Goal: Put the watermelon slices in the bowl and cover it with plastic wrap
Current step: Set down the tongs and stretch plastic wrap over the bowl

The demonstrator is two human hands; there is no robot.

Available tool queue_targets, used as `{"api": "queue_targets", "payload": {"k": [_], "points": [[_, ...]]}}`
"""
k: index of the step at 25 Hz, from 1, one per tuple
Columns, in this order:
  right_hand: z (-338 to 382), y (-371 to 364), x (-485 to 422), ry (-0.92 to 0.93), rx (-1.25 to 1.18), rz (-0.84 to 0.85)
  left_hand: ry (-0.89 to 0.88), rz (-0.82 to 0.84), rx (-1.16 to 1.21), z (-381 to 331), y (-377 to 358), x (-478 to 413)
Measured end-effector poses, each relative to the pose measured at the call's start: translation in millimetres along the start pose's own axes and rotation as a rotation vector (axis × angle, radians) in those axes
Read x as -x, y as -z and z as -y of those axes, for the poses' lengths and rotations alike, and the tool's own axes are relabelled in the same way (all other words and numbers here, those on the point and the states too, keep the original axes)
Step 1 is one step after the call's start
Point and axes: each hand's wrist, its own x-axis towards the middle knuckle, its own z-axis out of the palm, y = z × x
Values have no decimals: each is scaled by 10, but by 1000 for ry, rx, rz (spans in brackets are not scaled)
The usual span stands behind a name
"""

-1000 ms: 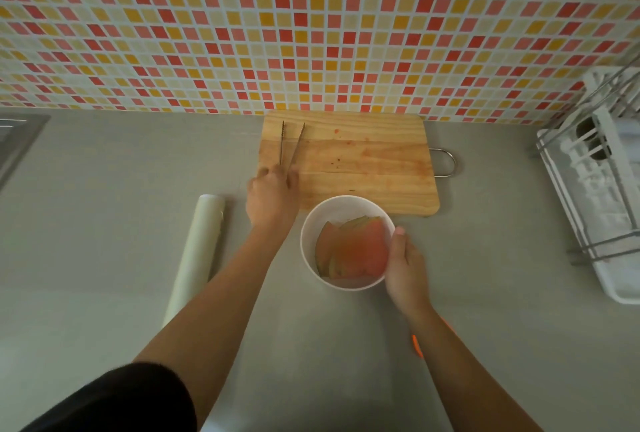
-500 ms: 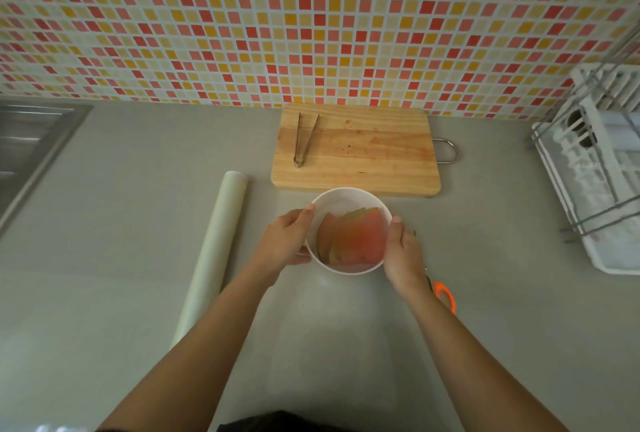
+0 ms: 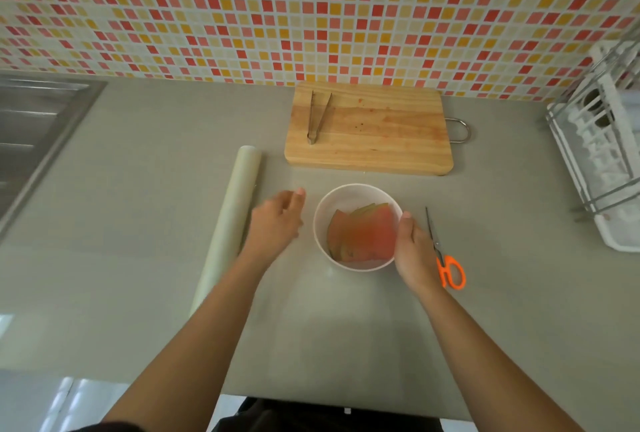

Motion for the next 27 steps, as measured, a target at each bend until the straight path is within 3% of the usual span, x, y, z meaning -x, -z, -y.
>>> {"api": "queue_targets", "payload": {"k": [2, 4, 7, 9, 15, 18, 21, 25, 27], "points": [[-27, -11, -11, -7, -2, -15, -128, -250, -132, 118, 357, -182], [-33, -27, -12, -3, -14, -24, -98, -377, -277, 344, 743, -323], [-33, -45, -14, -15, -14, -26, 135, -180, -307, 572, 913, -369], [-35, -42, -21, -27, 2, -15, 182, -93, -311, 627, 852, -395], [43, 4, 20, -53, 47, 20, 196, -105, -259, 428, 878, -375], [56, 59, 52, -58, 46, 73, 111, -84, -69, 81, 847, -277], [82, 158, 88, -42, -51, 146, -4, 85, 217, -412, 645, -111], [561, 406, -37, 207, -203, -17, -107, 162, 378, -865, 262, 103], [986, 592, -107, 327, -276, -13, -178, 164, 422, -978, 106, 180]]}}
